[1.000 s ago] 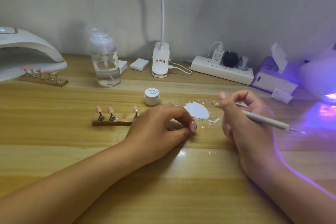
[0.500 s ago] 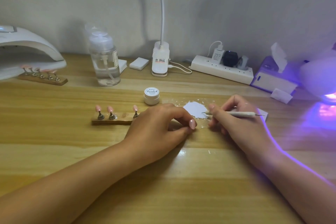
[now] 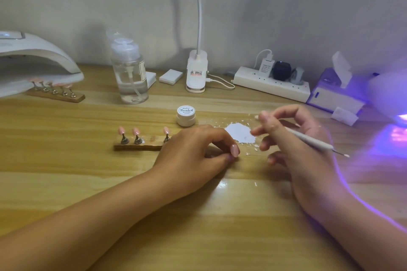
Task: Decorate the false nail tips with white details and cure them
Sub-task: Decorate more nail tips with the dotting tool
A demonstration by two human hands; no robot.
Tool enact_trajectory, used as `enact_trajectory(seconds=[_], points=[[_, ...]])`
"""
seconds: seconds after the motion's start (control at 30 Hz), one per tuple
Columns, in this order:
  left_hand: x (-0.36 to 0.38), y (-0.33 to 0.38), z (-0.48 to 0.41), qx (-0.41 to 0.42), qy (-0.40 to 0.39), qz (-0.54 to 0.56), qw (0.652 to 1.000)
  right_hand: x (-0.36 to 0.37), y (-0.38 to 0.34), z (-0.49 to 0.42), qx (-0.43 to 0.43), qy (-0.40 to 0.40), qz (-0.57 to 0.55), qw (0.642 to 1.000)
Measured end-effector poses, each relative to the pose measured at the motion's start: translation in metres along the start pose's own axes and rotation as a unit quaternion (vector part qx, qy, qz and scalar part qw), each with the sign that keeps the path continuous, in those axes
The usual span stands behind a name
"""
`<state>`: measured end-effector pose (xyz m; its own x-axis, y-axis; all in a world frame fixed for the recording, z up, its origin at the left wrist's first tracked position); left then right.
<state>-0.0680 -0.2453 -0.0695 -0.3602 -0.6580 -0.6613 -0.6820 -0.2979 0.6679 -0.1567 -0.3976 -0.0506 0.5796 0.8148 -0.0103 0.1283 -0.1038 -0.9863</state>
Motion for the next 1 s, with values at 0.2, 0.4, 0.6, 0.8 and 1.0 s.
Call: enact_trajectory(seconds=[0.2,0.4,0.6,0.8,1.0], points=[[0.0003,-0.0013,0.0004,0.007,0.002,-0.004,1.000,0.0088,0.0060,0.0082,0.045,-0.018,0.000,0.999],[0.0005,-0.0017,0.0000,0.005,0.001,-0.011,1.000,0.0101,0.0067,0.0074,0.051,-0.038,0.027,0.998],[0.0003,-0.0019,0.0001,0.009,0.002,-0.015,1.000,0.0103,0.0085,0.0069,0.046,-0.046,0.021,0.998],[0.0005,-0.0018,0.0001,0.009,-0.002,-0.012,1.000,0.0105,0.0102,0.0067,0.047,-0.049,0.021,0.997],[0.0003,-0.0020,0.0001,0.006,-0.002,-0.009,1.000,0.0095,0.0105,0.0063,0.038,-0.043,0.012,0.998]])
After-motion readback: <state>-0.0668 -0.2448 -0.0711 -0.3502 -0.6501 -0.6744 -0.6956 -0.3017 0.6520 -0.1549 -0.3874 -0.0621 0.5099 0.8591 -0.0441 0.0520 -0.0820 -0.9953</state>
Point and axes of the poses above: each hand's wrist, its own z-axis away from the middle knuckle, its own x-axis out of the palm, y = z × x, the point moved 2 cm from there along -z, towards the middle knuckle, and after that the axes turned 3 degrees about x, right-handed, at the moved point
